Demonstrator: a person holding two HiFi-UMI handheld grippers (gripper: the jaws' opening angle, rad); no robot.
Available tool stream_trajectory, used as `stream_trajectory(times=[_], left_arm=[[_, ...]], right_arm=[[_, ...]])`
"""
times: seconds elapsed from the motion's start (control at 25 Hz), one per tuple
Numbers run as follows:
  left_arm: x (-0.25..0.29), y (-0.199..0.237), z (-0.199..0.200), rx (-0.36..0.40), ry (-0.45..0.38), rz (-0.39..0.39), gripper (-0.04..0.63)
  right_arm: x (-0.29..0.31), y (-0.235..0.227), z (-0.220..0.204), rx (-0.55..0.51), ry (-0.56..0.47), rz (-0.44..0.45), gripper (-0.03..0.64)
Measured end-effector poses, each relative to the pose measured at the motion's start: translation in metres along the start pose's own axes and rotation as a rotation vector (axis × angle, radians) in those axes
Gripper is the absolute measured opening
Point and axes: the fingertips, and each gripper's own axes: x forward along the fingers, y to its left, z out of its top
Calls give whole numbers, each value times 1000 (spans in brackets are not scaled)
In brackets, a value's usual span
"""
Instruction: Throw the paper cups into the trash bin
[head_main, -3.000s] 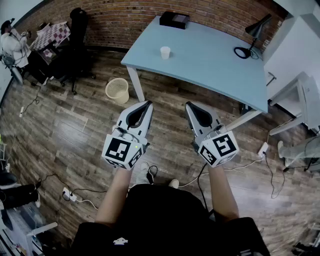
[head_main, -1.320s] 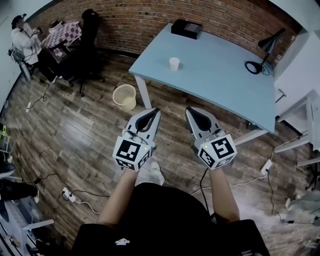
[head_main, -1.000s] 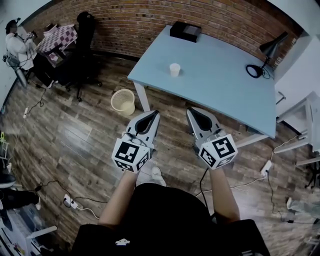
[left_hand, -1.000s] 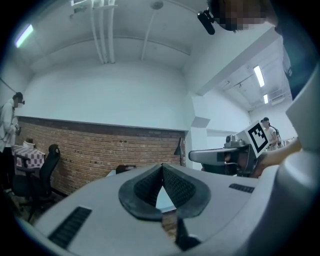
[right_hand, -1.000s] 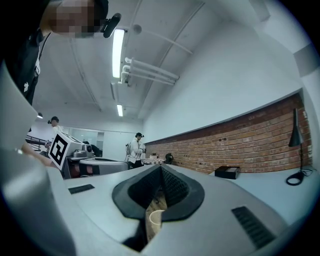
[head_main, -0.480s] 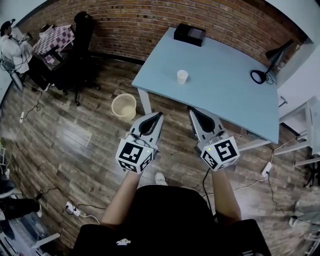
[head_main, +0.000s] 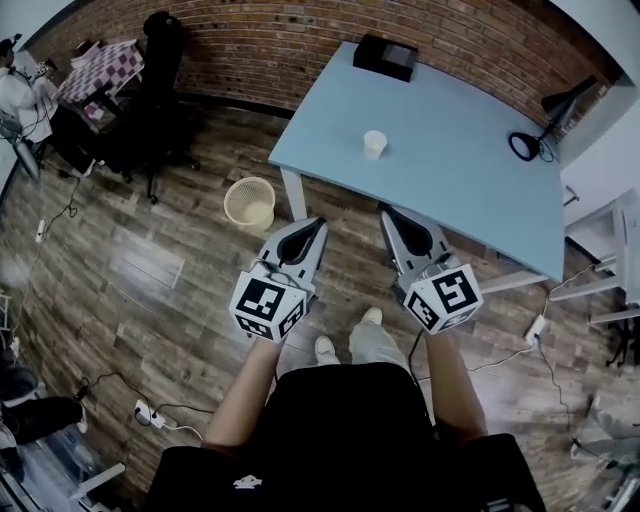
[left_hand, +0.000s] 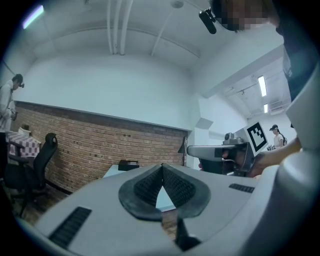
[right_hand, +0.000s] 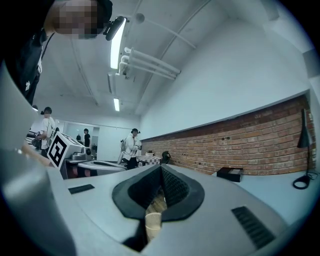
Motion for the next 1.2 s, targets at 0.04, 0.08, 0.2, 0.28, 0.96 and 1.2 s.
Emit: stream_trajectory(times=[0.04,0.08,0.2,0.28,0.96,1.2], left_arm=[[1,1,-1,-2,1,2,9],[3,3,-2,-3,4,4,9],[9,6,-8,-5,11,7,9],[15,9,-11,-5,17,10,9],[92,57,-11,12,14,75,9],[127,72,-18,6,28,75,9]], right_arm=[[2,-2,0,0,0,-1,5],[4,-4,-1,1,1,-1,5],[9,-11,-4,2,0,2,5],[14,-17,-6,8,-4,4,5],[71,-107,-27,28,32,14,5],[94,-138,-33,26,39,23,5]])
